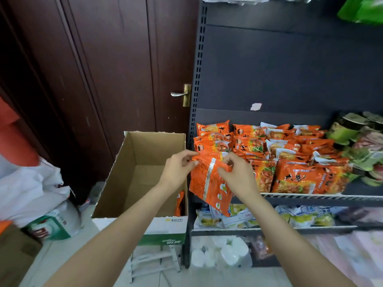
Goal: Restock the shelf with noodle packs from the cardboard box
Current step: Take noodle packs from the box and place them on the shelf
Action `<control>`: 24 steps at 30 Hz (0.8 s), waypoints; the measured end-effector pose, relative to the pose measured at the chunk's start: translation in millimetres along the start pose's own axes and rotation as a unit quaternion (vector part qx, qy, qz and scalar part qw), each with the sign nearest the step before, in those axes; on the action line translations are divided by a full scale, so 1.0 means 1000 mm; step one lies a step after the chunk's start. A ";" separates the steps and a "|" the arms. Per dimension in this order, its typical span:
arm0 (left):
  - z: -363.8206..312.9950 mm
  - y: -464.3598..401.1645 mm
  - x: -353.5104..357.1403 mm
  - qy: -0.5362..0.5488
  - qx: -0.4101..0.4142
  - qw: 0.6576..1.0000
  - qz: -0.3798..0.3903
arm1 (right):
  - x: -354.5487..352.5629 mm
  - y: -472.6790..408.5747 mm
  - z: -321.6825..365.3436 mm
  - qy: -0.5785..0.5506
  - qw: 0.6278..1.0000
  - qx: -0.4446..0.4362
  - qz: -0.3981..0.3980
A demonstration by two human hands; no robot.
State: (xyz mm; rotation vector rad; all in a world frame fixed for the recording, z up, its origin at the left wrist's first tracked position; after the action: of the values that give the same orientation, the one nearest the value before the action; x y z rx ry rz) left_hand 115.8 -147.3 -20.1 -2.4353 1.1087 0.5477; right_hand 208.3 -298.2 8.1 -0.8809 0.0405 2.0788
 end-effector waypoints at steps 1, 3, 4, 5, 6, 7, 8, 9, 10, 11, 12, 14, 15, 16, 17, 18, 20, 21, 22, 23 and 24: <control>0.005 0.000 0.005 -0.005 -0.013 1.000 0.022 | 0.002 0.002 -0.006 0.019 1.000 0.014 0.006; 0.017 0.000 0.012 -0.025 -0.043 0.997 0.058 | 0.007 0.004 -0.017 0.050 0.997 0.047 0.018; 0.023 0.001 0.014 -0.033 -0.056 0.996 0.068 | 0.011 0.005 -0.023 0.056 0.996 0.065 0.024; 0.030 0.001 0.014 -0.043 -0.069 0.994 0.074 | 0.015 0.006 -0.029 0.057 0.995 0.081 0.029; 0.038 0.002 0.015 -0.055 -0.081 0.992 0.077 | 0.020 0.007 -0.034 0.055 0.993 0.094 0.035; 0.048 0.002 0.015 -0.069 -0.094 0.990 0.079 | 0.026 0.008 -0.039 0.052 0.992 0.103 0.041; 0.058 0.002 0.016 -0.085 -0.105 0.987 0.084 | 0.032 0.008 -0.044 0.050 0.991 0.114 0.046; 0.069 0.003 0.018 -0.100 -0.120 0.983 0.095 | 0.038 0.009 -0.049 0.047 0.990 0.124 0.051; 0.080 0.004 0.020 -0.113 -0.135 0.978 0.109 | 0.043 0.010 -0.053 0.040 0.989 0.135 0.054; 0.092 0.004 0.023 -0.120 -0.153 0.973 0.124 | 0.049 0.011 -0.057 0.031 0.987 0.144 0.056; 0.104 0.004 0.026 -0.127 -0.170 0.967 0.139 | 0.055 0.011 -0.061 0.021 0.986 0.153 0.059; 0.124 0.002 0.033 -0.146 -0.197 0.954 0.173 | 0.066 0.011 -0.067 0.015 0.985 0.160 0.068; 0.133 0.001 0.037 -0.161 -0.205 0.946 0.193 | 0.071 0.010 -0.069 0.021 0.983 0.165 0.075; 0.140 0.000 0.041 -0.175 -0.211 0.938 0.214 | 0.076 0.009 -0.070 0.029 0.981 0.171 0.085; 0.147 -0.001 0.045 -0.186 -0.222 0.928 0.233 | 0.081 0.009 -0.072 0.033 0.980 0.175 0.093; 0.153 -0.001 0.049 -0.194 -0.233 0.920 0.249 | 0.085 0.009 -0.073 0.036 0.978 0.180 0.099; 0.161 -0.002 0.055 -0.210 -0.257 0.903 0.272 | 0.091 0.010 -0.075 0.043 0.976 0.186 0.107; 0.164 -0.002 0.058 -0.219 -0.266 0.895 0.283 | 0.093 0.011 -0.076 0.050 0.975 0.185 0.110; 0.167 -0.002 0.061 -0.226 -0.270 0.890 0.290 | 0.094 0.011 -0.076 0.055 0.975 0.184 0.112; 0.169 -0.003 0.063 -0.232 -0.273 0.886 0.294 | 0.096 0.011 -0.077 0.057 0.975 0.184 0.113; 0.171 -0.003 0.065 -0.237 -0.271 0.885 0.294 | 0.097 0.010 -0.078 0.058 0.975 0.185 0.112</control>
State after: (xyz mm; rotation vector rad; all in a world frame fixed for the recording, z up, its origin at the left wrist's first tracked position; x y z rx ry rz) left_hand 126.8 -97.5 -195.8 -2.1143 1.6124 1.7454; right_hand 208.1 -262.6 -111.0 -0.7914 0.5955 2.1259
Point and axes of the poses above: each hand's wrist, its own y-axis away from the middle knuckle, its own x-axis out of the palm, z = x × y, the point moved 3 cm from there along -y, towards the middle knuckle, and after that the axes turned 7 degrees about -y, right-handed, at the moved point
